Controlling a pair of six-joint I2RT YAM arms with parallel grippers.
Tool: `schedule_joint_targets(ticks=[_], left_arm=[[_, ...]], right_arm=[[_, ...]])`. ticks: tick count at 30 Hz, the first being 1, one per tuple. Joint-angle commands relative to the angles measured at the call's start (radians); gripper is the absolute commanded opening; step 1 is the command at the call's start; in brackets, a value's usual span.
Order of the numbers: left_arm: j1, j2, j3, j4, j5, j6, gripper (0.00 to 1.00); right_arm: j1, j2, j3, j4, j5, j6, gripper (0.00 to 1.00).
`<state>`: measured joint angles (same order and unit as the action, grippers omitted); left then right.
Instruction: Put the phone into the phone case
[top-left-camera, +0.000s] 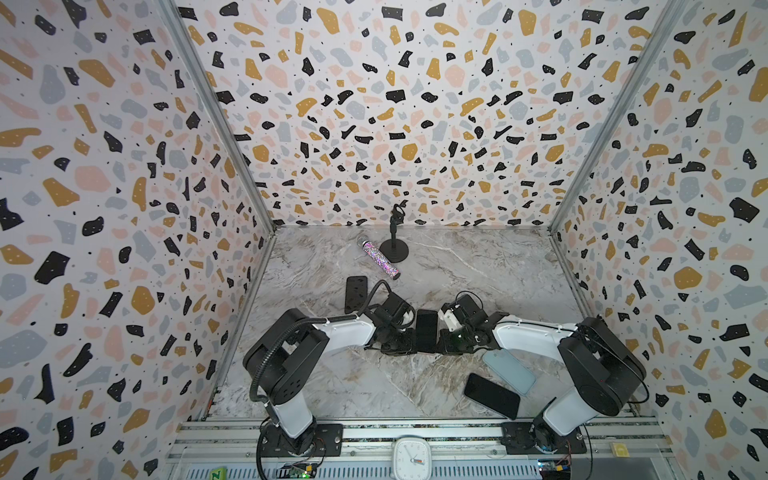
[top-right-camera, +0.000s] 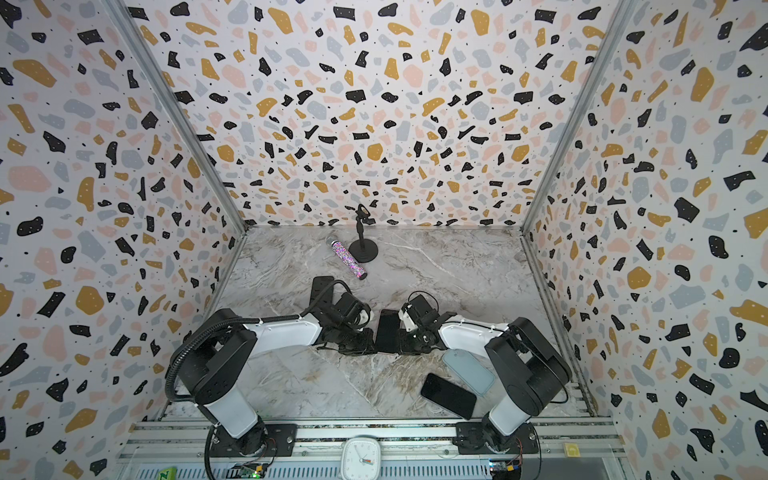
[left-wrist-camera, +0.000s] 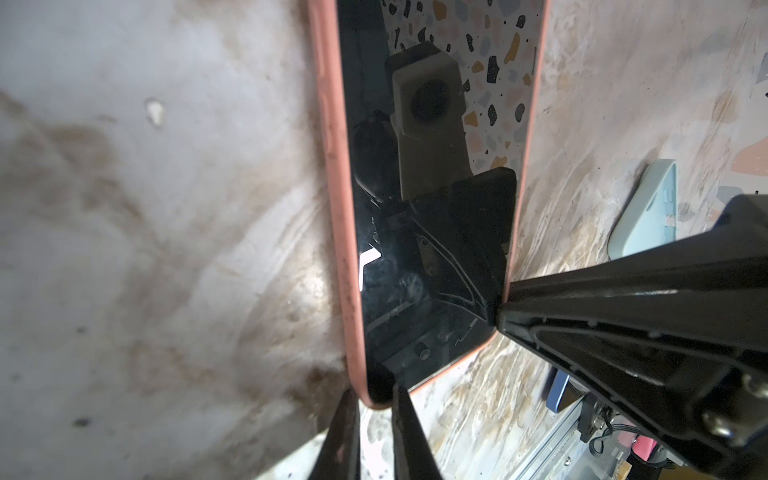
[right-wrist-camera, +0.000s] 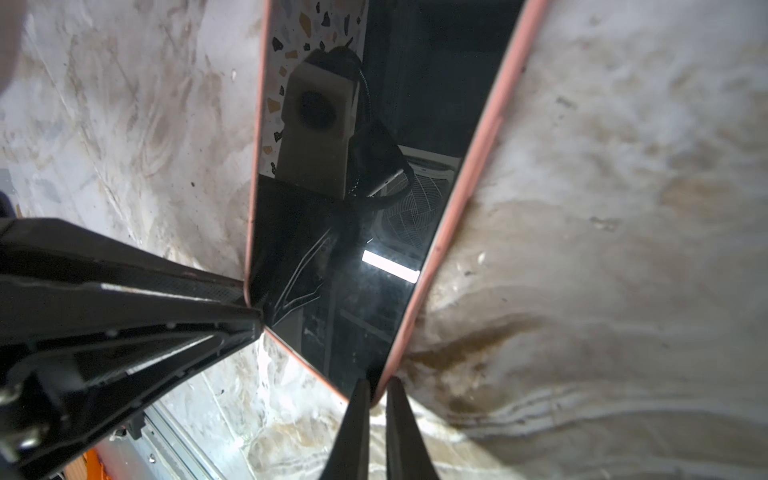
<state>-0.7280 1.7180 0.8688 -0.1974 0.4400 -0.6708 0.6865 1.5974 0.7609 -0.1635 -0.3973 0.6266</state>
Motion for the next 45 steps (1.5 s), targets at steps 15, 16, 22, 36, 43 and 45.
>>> schedule_joint_targets(ticks=[15, 16, 22, 36, 43, 45], left_arm=[[-0.019, -0.047, 0.133, -0.196, -0.195, 0.065, 0.47], [-0.02, -0.046, 0.161, -0.221, -0.225, 0.068, 0.53], [-0.06, 0.021, 0.34, -0.329, -0.372, 0.083, 0.74], [-0.163, 0.288, 0.654, -0.514, -0.554, 0.073, 0.94], [-0.173, 0.331, 0.655, -0.509, -0.563, 0.04, 0.95], [-0.174, 0.344, 0.654, -0.508, -0.563, 0.036, 0.96]], right_arm=[[-0.004, -0.166, 0.008, 0.01, 0.074, -0.015, 0.36], [-0.017, -0.187, 0.009, 0.012, 0.083, -0.022, 0.38], [-0.143, -0.294, -0.018, 0.001, 0.086, -0.096, 0.47], [-0.28, -0.403, -0.128, -0.004, 0.108, -0.143, 0.86], [-0.323, -0.442, -0.196, 0.042, 0.095, -0.121, 1.0], [-0.324, -0.436, -0.197, 0.047, 0.091, -0.123, 1.0]])
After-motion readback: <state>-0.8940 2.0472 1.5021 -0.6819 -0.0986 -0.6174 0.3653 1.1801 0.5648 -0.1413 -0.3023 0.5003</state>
